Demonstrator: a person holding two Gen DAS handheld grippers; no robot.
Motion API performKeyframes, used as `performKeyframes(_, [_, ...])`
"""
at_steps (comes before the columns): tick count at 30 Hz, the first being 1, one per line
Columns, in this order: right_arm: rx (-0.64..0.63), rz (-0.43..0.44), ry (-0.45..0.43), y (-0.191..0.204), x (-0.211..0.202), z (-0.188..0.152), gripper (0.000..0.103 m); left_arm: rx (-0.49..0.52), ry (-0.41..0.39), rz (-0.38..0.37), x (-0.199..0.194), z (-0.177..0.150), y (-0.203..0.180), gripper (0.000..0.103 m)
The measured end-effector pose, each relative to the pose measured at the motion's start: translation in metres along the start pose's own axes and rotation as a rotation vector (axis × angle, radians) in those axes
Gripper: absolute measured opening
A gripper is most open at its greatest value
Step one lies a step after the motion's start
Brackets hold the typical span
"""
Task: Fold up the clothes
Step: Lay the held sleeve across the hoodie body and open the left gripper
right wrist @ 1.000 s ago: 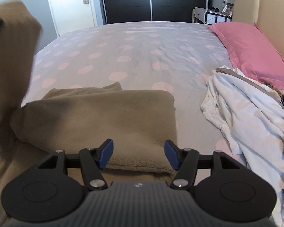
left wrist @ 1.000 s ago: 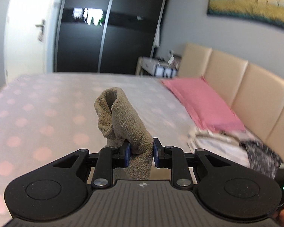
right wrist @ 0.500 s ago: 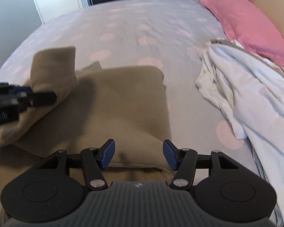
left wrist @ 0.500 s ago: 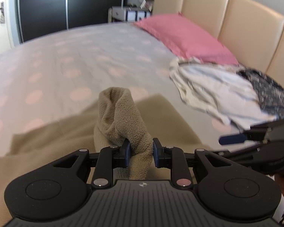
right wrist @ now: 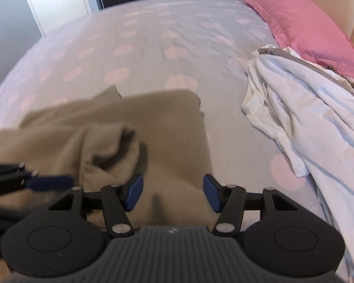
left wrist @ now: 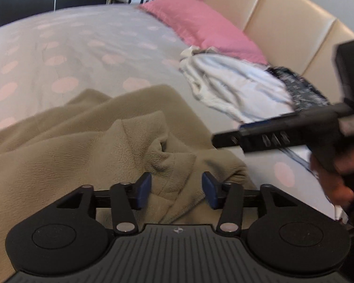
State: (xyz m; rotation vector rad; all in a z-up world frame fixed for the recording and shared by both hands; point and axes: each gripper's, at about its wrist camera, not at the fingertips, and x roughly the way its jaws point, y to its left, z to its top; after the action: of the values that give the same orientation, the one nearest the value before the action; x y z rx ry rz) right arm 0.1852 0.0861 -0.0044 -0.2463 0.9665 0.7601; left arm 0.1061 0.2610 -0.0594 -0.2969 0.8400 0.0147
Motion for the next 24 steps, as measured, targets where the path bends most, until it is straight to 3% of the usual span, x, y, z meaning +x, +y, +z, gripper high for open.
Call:
performKeyframes(4, [0.071, 0.081, 0.012, 0.006, 0.008, 0.006, 0.062, 0.027, -0.029, 0.038, -0.038, -0.011, 0.011, 0.048])
performKeyframes(9, [0.154, 0.178, 0.024, 0.014, 0.017, 0.013, 0.067, 0.006, -0.043, 0.152, -0.085, -0.028, 0.041, 0.050])
performKeyframes(12, [0.115, 0.188, -0.024, 0.031, 0.018, 0.014, 0.066, -0.033, -0.040, 0.221, -0.109, -0.040, 0.062, 0.050])
performKeyframes(15, [0.115, 0.216, -0.001, 0.042, 0.025, 0.015, 0.052, -0.077, -0.031, 0.281, -0.128, -0.054, 0.080, 0.050])
performKeyframes(18, [0.110, 0.205, 0.039, 0.049, 0.033, 0.013, 0.045, -0.122, -0.023, 0.316, -0.141, -0.067, 0.094, 0.049])
performKeyframes(21, [0.134, 0.197, 0.069, 0.043, 0.038, 0.005, 0.010, -0.153, -0.023, 0.338, -0.149, -0.077, 0.105, 0.049])
performKeyframes(24, [0.188, 0.225, 0.052, 0.029, 0.030, 0.001, 0.007, -0.180, -0.029, 0.366, -0.155, -0.083, 0.114, 0.049])
